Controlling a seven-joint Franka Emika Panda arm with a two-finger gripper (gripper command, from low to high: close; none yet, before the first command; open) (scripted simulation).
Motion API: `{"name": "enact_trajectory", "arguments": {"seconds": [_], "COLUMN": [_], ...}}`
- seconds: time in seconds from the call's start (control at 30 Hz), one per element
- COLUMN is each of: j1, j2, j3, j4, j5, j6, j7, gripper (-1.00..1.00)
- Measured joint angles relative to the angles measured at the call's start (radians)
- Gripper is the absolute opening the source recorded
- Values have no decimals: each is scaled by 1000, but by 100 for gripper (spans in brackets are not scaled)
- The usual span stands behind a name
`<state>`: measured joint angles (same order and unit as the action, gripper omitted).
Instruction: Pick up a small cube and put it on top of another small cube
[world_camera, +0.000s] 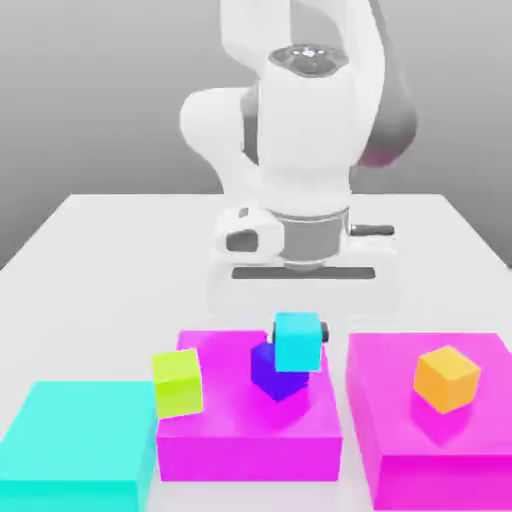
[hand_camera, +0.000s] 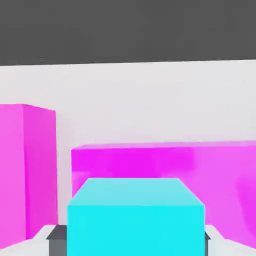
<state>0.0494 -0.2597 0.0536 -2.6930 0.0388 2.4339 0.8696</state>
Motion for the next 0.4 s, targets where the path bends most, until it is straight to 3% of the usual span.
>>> {"name": "enact_trajectory", "arguments": {"seconds": [0.13, 0.27, 0.3, 0.4], "j1": [-8, -12, -12, -12], "j2": [-111, -7, 23, 23], "j3": [-4, -1, 0, 0], "j4": [-87, -129, -137, -137], "j5": [-5, -11, -12, -12], "j6": [-24, 122, 160, 160], "j7": [-17, -16, -15, -15], "gripper": [-100, -100, 100, 100]}}
